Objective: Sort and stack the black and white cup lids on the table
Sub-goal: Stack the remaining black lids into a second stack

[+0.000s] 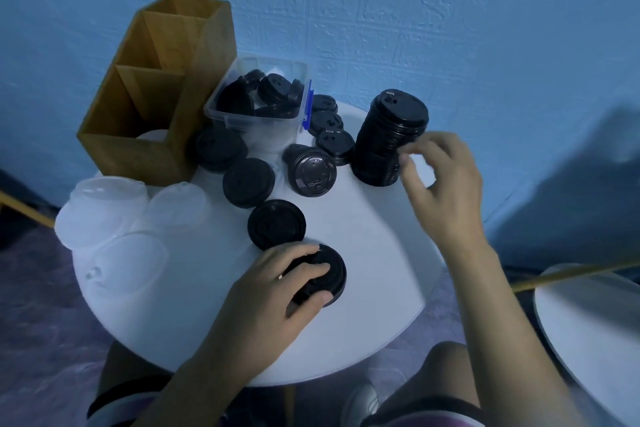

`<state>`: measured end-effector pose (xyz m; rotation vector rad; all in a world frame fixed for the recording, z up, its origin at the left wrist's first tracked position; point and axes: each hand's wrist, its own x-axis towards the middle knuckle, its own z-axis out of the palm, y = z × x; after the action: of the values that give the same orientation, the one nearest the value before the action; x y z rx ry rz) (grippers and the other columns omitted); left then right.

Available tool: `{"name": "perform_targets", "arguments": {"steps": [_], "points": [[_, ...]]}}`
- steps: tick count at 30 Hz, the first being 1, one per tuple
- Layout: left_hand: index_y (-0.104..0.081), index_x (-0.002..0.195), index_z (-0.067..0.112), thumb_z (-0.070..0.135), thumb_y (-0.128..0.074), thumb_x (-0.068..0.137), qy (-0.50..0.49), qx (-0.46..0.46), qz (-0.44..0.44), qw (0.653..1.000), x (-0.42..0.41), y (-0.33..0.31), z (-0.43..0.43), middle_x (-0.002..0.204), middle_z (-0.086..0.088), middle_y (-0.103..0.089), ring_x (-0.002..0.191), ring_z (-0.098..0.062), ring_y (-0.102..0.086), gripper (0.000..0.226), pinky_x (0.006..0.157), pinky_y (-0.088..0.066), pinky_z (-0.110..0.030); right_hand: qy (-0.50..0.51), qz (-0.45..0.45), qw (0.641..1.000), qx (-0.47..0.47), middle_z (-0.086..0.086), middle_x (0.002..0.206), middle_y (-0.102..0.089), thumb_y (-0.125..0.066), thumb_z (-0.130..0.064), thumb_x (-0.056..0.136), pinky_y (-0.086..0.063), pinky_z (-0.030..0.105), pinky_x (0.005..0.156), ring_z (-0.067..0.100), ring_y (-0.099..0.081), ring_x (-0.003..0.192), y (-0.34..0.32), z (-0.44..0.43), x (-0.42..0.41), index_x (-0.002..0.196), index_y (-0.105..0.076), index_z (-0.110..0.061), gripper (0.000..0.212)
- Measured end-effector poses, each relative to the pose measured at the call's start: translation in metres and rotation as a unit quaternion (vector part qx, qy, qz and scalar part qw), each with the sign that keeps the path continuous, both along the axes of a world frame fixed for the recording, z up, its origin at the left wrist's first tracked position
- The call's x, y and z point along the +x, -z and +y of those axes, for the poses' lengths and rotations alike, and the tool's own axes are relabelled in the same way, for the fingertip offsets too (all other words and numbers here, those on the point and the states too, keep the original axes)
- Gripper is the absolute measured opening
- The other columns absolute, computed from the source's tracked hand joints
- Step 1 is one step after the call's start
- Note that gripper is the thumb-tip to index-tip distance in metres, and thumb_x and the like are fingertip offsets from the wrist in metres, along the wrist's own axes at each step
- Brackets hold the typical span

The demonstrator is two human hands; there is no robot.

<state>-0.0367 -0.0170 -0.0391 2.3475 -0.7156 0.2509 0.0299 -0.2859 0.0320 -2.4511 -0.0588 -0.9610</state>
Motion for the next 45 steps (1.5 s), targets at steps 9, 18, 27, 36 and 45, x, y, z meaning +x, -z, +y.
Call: {"name": "perform_targets", "arguments": {"steps": [9,18,27,36,45], "points": [[-0.075,0.116,0.027,0.048,-0.057,0.09,-0.035,0.008,-0.012,0.999,-0.014,0.005,0.037,0.136,0.018,-0.059,0.127,-0.006,-0.053,0.037,0.101,-0.037,-0.014,-0.144,0.152,0.974,-0.088,-0.002,0.138,-0.055,-0.043,-0.052,0.099,-0.054,0.042,0.091,0.022,-0.056,0.12,0.044,0.061,0.005,0.127,-0.066,-0.025,0.046],[-0.071,0.122,0.03,0.045,-0.059,0.092,-0.025,-0.012,0.0,1.0,-0.021,0.005,0.064,0.14,0.021,-0.055,0.129,-0.002,-0.053,0.036,0.105,-0.038,-0.013,-0.207,0.211,0.954,-0.06,-0.013,0.119,-0.055,-0.058,-0.052,0.097,-0.047,0.032,0.096,0.009,-0.053,0.106,0.043,0.102,0.016,0.13,-0.067,-0.032,0.039],[-0.058,0.138,0.032,0.046,-0.052,0.093,-0.023,-0.062,0.056,0.996,-0.021,0.001,0.066,0.148,0.032,-0.041,0.134,0.01,-0.045,0.048,0.1,-0.05,-0.017,-0.207,0.274,0.938,-0.055,-0.028,0.153,-0.04,-0.075,-0.051,0.086,-0.025,0.008,0.107,0.0,-0.041,0.13,0.056,0.065,-0.017,0.129,-0.068,-0.034,0.047],[-0.057,0.141,0.039,0.054,-0.061,0.09,-0.072,-0.031,0.107,0.991,0.002,-0.005,0.043,0.14,0.029,-0.045,0.13,0.001,-0.043,0.054,0.102,-0.028,-0.01,-0.157,0.256,0.864,0.404,0.014,0.078,-0.067,-0.054,-0.02,0.106,-0.056,0.032,0.058,0.02,-0.065,0.055,0.03,0.059,-0.035,0.111,-0.061,-0.014,0.01],[-0.052,0.146,0.032,0.038,-0.082,0.082,-0.104,-0.049,0.125,0.986,0.014,-0.008,0.035,0.13,0.03,-0.046,0.123,0.01,-0.037,0.07,0.093,-0.021,0.005,-0.133,0.279,0.949,0.063,-0.021,0.148,-0.051,-0.072,-0.04,0.092,-0.038,0.026,0.11,0.002,-0.05,0.126,0.048,0.049,-0.041,0.134,-0.061,-0.042,0.043]]}}
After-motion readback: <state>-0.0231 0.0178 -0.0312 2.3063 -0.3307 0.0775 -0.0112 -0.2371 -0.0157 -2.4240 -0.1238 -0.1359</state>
